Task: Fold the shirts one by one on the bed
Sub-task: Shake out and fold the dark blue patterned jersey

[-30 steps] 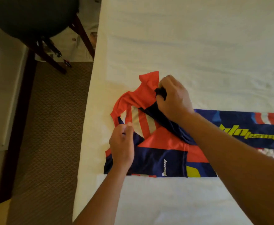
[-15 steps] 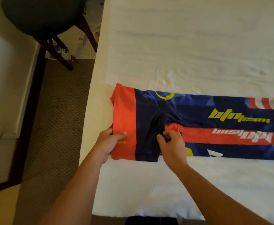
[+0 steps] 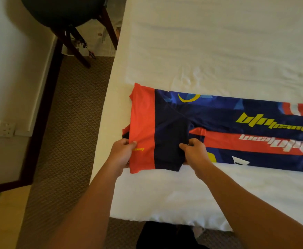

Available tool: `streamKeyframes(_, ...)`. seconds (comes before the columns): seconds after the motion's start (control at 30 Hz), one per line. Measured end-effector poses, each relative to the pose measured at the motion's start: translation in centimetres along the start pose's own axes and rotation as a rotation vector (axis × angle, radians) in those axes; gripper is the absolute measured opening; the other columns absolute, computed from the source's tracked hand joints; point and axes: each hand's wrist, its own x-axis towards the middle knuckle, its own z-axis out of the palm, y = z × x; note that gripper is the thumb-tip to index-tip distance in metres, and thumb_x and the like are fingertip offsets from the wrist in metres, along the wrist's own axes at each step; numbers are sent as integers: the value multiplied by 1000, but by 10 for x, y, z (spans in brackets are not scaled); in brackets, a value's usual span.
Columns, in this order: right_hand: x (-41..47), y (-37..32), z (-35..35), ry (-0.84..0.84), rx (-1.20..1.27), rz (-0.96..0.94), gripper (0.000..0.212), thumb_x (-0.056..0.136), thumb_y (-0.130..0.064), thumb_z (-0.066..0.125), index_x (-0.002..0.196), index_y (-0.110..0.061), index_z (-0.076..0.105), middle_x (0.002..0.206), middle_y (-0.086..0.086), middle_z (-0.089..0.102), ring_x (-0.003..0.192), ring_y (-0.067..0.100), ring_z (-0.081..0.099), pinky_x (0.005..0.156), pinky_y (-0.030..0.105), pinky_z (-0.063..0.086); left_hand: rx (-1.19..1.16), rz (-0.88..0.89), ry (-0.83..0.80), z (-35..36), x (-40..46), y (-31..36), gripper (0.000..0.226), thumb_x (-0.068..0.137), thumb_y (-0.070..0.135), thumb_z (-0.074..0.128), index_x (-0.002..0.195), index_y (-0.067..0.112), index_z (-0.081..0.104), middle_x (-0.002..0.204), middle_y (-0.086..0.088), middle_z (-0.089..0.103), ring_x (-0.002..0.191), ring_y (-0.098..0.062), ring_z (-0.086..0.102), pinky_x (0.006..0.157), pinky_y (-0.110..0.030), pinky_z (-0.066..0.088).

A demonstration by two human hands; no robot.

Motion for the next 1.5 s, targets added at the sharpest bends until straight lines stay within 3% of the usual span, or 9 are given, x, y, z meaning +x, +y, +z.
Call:
streamKeyframes(0.17,-12,-15,-13,179,-718,-229,28,94,-35,56,77,-13,56,75,7,59,74,34,58,65,37,45,548,135,118,-9,8,1,16,93,33,61,84,20,63,82,-3,69,77,-28,68,78,-47,58)
streamKeyframes(0.37,24,-69,-20,276,-543,-542,18,100,-25,52,90,-13,60,95,2,59,81,23,55,70,33,37,522,354,293,-13,36,70,21,93,41,58,95,22,63,85,4,65,78,-17,62,62,-31,43)
streamKeyframes(0.47,53,-93,-20,262,-555,-589,25,103,-23,46,120,-14,63,123,4,58,101,28,59,80,35,42,339,473,278,-8,70,99,24,98,35,57,117,21,62,108,2,65,93,-14,62,73,-32,46)
streamKeyframes(0.67,95,-128,-11,162,-725,-578,39,106,-26,44,144,-19,49,146,0,42,112,31,59,89,44,50,609,609,195,-3,133,141,54,101,39,52,152,25,40,150,-7,47,139,-33,39,113,-49,35)
streamKeyframes(0.83,115,-134,-14,153,-843,-553,25,102,-17,49,123,-13,62,121,9,50,104,32,55,80,40,45,753,616,160,-11,153,147,12,94,43,61,104,37,64,102,11,64,110,-26,58,99,-50,45)
streamKeyframes(0.93,120,-133,-19,200,-784,-517,23,100,-11,50,117,-9,64,119,12,50,104,34,53,81,43,47,426,545,198,-21,161,144,3,92,33,65,90,30,66,84,8,64,86,-24,67,83,-50,56)
streamKeyframes(1.13,82,-109,5,441,-943,-915,31,93,-19,59,122,-9,63,134,15,53,108,39,52,82,51,46,657,854,573,12,117,124,35,96,27,54,128,16,59,129,-9,58,115,-31,55,91,-46,42)
streamKeyframes(1.3,54,-53,31,215,-1160,-1039,49,100,-40,48,139,-11,57,152,18,45,131,40,48,97,52,43,1173,975,208,18,107,57,63,104,55,31,158,22,31,167,-7,23,151,-31,26,114,-52,28)
streamKeyframes(1.5,60,-20,15,79,-1381,-871,72,101,-63,19,161,-22,20,169,14,5,155,34,10,119,53,24,1364,883,153,-1,122,45,71,102,64,7,162,29,-6,170,2,-13,157,-23,-7,122,-52,11)
